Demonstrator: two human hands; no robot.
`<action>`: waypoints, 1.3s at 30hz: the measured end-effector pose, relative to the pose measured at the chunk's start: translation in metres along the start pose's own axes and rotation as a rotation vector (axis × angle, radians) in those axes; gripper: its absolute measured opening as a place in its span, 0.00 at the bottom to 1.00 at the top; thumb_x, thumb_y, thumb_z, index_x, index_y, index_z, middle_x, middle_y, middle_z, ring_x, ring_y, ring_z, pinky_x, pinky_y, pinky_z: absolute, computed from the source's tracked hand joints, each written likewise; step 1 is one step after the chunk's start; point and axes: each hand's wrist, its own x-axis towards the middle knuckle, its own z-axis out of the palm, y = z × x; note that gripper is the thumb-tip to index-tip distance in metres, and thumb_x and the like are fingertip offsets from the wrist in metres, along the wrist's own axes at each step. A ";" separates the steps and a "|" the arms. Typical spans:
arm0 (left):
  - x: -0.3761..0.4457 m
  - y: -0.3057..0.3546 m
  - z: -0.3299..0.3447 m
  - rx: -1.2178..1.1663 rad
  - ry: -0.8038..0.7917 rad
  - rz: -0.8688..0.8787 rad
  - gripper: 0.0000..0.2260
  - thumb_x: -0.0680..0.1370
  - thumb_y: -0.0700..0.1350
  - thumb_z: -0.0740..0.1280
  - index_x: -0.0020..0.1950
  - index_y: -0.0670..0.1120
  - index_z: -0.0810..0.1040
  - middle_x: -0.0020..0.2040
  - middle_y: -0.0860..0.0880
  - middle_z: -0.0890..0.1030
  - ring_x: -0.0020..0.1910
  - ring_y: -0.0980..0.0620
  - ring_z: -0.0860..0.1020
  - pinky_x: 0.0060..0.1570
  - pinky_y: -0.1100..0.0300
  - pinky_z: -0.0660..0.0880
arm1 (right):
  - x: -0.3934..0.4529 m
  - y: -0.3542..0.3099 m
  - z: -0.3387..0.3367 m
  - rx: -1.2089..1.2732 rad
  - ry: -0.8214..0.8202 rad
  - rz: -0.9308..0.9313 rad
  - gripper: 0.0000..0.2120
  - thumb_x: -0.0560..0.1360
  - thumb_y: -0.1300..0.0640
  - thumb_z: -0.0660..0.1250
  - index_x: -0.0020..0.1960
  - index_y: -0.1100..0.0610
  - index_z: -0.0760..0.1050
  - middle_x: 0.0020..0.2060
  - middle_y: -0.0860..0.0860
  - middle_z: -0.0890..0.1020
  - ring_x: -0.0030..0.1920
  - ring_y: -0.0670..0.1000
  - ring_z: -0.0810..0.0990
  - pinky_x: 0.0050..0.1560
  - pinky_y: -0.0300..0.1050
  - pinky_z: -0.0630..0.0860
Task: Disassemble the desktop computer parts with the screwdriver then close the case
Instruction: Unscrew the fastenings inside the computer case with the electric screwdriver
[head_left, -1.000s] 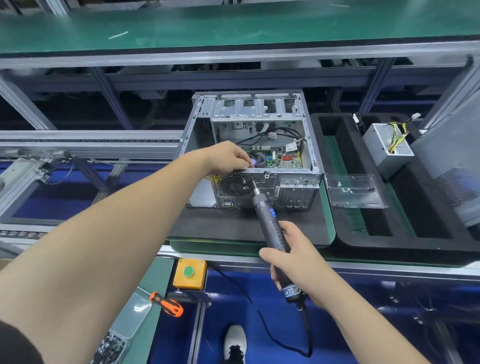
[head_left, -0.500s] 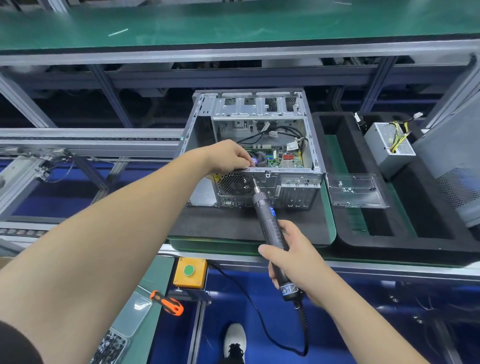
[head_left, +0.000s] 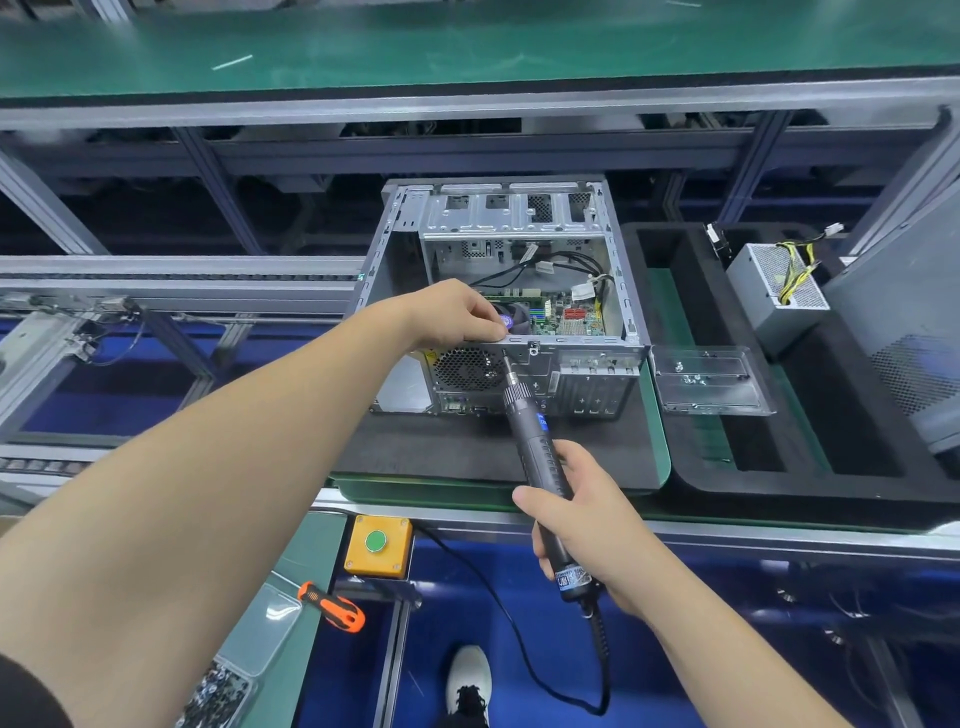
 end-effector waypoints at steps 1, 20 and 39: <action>0.000 0.000 0.000 0.000 -0.003 0.003 0.04 0.75 0.58 0.72 0.45 0.61 0.87 0.45 0.62 0.85 0.50 0.51 0.83 0.56 0.48 0.79 | 0.000 0.000 0.000 0.005 0.001 0.001 0.17 0.74 0.49 0.70 0.58 0.36 0.69 0.31 0.55 0.80 0.27 0.56 0.74 0.29 0.44 0.74; 0.001 0.004 0.000 0.043 0.012 0.022 0.03 0.77 0.54 0.73 0.43 0.61 0.86 0.42 0.63 0.85 0.49 0.53 0.83 0.55 0.53 0.78 | -0.001 -0.012 0.002 -0.006 0.048 0.000 0.16 0.75 0.53 0.72 0.56 0.37 0.70 0.34 0.56 0.78 0.26 0.53 0.75 0.27 0.43 0.74; -0.006 0.008 0.005 0.163 0.051 0.086 0.06 0.80 0.52 0.68 0.48 0.58 0.85 0.40 0.65 0.83 0.38 0.64 0.79 0.43 0.61 0.73 | 0.012 -0.023 0.030 -0.193 0.136 0.013 0.20 0.65 0.44 0.73 0.52 0.37 0.68 0.41 0.50 0.77 0.36 0.52 0.78 0.36 0.47 0.79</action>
